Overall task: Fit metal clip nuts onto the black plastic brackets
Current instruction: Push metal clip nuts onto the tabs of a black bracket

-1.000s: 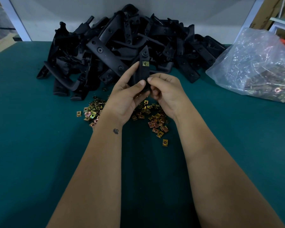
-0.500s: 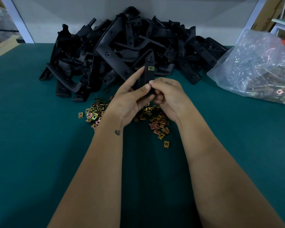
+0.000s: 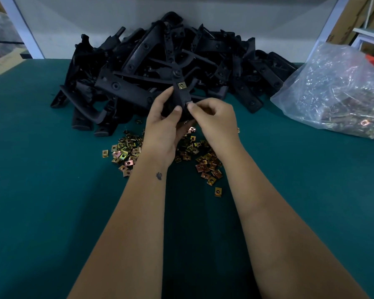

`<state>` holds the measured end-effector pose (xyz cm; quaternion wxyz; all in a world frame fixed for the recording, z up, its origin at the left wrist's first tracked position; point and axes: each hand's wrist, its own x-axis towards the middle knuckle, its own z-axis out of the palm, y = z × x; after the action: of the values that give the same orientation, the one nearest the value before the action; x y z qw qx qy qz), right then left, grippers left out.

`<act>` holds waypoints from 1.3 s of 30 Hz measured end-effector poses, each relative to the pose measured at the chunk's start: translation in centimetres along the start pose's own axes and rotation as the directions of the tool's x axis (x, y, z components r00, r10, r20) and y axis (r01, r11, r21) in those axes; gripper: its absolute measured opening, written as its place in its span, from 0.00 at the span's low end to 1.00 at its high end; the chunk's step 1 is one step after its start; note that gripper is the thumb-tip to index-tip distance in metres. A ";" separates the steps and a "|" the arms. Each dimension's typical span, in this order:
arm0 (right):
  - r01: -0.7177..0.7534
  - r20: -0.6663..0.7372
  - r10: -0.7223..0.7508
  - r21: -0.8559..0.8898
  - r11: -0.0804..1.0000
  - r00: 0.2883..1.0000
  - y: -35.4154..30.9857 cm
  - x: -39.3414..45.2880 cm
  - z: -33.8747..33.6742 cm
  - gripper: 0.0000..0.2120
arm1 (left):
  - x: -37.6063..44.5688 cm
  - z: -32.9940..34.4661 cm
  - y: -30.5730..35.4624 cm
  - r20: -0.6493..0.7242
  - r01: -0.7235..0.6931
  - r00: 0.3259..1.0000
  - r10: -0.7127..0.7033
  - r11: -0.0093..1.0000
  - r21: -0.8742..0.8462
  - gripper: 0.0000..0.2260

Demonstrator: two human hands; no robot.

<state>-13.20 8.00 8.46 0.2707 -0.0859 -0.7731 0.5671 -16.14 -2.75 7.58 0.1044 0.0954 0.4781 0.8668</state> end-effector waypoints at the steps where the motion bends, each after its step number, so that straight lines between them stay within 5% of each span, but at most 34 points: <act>1: 0.022 0.005 -0.022 -0.036 0.999 1.000 0.1 -0.1 0.2 0.05 | 0.0 0.0 0.0 -0.007 -0.008 1.000 0.008 1.000 0.012 0.17; 13: 0.222 -0.027 -0.259 -0.433 0.873 0.966 0.4 -0.6 0.5 0.13 | 0.1 0.3 -0.2 0.011 0.014 1.000 -0.014 1.000 0.004 0.24; 31: 0.296 -0.109 -0.399 -0.502 0.813 0.911 0.0 -1.1 0.7 0.12 | 0.0 0.6 -0.2 -0.011 0.019 1.000 -0.020 0.999 -0.045 0.22; 39: 0.335 -0.057 -0.418 -0.504 0.796 0.907 0.2 -0.7 0.4 0.10 | -0.1 0.4 0.0 -0.083 0.045 0.995 -0.054 0.993 -0.106 0.08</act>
<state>-12.86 7.39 7.99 0.4114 -0.0415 -0.8659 0.2814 -15.99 -2.48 7.78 0.1102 0.0407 0.4386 0.8910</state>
